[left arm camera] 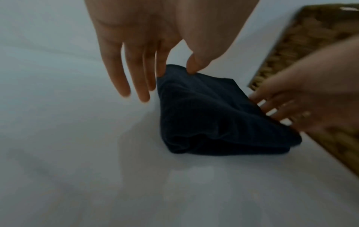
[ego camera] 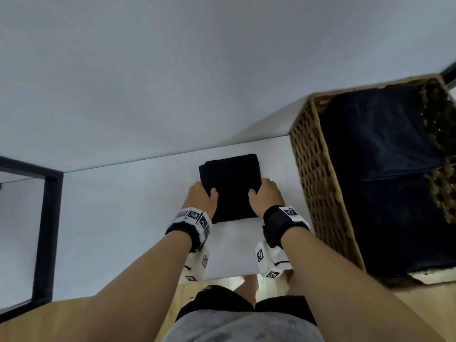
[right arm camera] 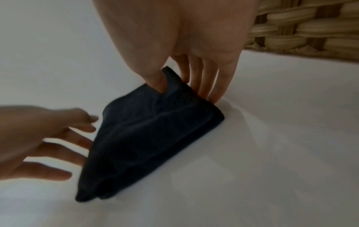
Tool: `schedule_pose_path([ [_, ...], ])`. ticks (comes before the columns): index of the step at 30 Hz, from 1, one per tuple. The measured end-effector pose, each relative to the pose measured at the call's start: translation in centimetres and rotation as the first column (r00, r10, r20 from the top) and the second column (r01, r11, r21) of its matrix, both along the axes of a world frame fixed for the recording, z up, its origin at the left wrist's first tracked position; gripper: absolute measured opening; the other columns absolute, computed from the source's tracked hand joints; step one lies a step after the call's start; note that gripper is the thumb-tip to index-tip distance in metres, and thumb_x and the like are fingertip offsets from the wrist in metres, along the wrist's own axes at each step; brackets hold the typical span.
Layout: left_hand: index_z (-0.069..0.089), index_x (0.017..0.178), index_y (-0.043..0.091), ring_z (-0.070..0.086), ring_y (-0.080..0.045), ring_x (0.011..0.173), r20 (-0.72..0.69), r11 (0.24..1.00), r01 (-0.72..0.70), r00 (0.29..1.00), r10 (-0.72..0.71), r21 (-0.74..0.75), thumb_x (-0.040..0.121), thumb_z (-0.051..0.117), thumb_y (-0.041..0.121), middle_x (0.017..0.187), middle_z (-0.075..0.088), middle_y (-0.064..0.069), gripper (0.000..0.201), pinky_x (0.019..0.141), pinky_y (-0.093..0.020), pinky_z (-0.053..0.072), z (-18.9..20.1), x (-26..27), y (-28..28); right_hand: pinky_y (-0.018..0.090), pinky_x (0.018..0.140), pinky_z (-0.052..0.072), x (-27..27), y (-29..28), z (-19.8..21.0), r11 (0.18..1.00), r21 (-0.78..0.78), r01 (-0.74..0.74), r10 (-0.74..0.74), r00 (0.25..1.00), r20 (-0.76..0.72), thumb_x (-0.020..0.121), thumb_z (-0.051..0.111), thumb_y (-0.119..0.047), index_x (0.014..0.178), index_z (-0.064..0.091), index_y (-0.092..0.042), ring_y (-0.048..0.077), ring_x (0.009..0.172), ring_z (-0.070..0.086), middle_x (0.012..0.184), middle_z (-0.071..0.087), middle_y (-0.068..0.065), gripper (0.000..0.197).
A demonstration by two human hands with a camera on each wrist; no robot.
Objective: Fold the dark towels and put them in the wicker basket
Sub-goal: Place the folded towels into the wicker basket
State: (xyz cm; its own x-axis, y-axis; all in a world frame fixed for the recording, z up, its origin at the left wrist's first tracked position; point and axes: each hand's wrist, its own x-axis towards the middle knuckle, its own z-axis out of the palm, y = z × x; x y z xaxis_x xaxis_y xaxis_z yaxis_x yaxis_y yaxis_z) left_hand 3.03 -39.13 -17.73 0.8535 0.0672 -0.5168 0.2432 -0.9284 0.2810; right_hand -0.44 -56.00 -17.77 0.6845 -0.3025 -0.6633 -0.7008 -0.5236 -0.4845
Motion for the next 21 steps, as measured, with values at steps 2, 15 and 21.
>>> schedule_pose_path([
  [2,0.043,0.135,0.001,0.053,-0.034,0.118,-0.079,0.987,-0.122,0.990,0.114,-0.108,0.097,0.051,0.039,0.132,0.053,-0.018,0.054,0.091,-0.035,0.043,-1.0,0.1,-0.1,0.038,0.104,0.040,-0.5,0.8,-0.6,1.000,-0.015,0.014,-0.014,1.000,0.022,0.098,0.048,-0.029,0.141,0.036,-0.003,0.033,0.125,0.046,0.139,0.044,0.017,0.051],
  [15,0.049,0.120,0.011,0.056,-0.024,0.084,-0.016,0.912,-0.281,0.957,0.289,-0.297,0.083,0.063,0.040,0.095,0.057,-0.003,0.049,0.061,-0.025,0.037,1.9,-1.7,-1.8,0.022,0.061,0.039,-2.1,0.8,4.0,0.965,0.172,0.199,-0.205,0.978,0.022,0.085,0.065,-0.032,0.124,0.046,-0.008,0.021,0.089,0.053,0.118,0.060,0.012,0.050],
  [21,0.025,0.147,0.038,0.053,-0.010,0.070,0.254,0.836,-0.120,0.921,0.295,-0.536,0.093,0.047,0.041,0.079,0.050,0.015,0.058,0.066,-0.018,0.038,12.5,-1.6,-7.4,0.032,0.089,0.050,-3.4,-4.4,14.3,0.981,0.071,0.179,-0.192,0.874,0.445,0.087,0.060,-0.018,0.148,0.024,-0.022,0.023,0.104,0.058,0.128,0.057,0.012,0.072],
])
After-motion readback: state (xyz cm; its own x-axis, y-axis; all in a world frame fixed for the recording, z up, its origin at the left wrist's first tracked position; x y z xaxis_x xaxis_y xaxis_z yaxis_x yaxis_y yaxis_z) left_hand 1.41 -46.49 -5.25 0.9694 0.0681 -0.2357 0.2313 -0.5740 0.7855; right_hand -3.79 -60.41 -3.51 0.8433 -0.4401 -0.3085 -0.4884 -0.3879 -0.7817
